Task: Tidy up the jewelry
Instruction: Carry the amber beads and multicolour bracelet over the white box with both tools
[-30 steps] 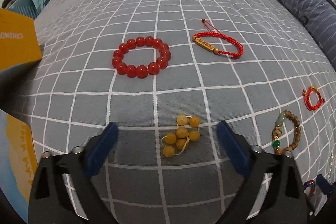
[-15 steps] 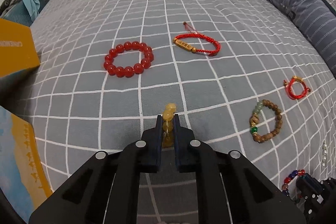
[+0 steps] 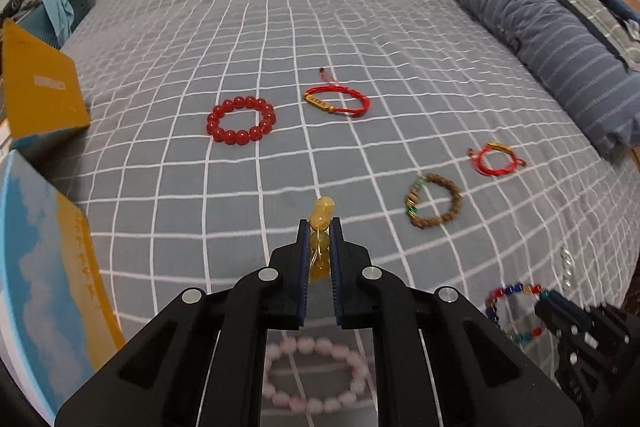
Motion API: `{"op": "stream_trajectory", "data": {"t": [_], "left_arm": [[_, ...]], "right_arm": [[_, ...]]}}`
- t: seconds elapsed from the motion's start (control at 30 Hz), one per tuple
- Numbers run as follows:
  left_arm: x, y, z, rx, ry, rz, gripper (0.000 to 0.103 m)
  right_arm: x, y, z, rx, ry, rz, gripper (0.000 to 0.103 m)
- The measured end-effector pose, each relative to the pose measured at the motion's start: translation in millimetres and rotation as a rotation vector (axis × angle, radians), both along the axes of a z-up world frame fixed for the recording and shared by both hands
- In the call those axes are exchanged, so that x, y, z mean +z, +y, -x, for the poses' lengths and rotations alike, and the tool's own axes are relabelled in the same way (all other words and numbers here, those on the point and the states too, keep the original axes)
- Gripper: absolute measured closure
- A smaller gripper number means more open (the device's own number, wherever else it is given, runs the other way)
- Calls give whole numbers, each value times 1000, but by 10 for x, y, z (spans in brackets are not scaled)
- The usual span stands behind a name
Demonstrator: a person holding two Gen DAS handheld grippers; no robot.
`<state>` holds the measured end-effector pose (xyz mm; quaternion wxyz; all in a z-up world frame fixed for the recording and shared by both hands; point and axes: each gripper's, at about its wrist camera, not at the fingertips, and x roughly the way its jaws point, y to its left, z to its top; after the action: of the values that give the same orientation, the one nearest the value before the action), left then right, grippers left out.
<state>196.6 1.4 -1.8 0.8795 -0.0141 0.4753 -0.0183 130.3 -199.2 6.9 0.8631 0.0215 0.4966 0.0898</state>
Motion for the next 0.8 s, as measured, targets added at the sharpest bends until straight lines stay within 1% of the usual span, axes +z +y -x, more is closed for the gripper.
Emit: {"op": "stream_trajectory", "data": {"t": [0.1,0.23,0.37,0.5,0.67,0.8], "left_arm": [[83,-47,214,-8,-35,-13,94],[136,-86,483,-3,-69,-1,94],[166,-120,719,-4,-99,-23,94],[283,-81,962,-12,-129,-12,94],[380,-4,1126,7,-148,-18,94],[414,26,1233,15,-146,-17,94]], "right_arm": [[70,-13,55,3,-19,-11,94],[189,-19,152,6,-71,-16,94],[311,-17,258,-11,-126,-12,94],[420,-5,359,-15,-160,-9,94],[510,24,470,-21,-190,3,94],[548,14,505,-24,-197,-7,94]]}}
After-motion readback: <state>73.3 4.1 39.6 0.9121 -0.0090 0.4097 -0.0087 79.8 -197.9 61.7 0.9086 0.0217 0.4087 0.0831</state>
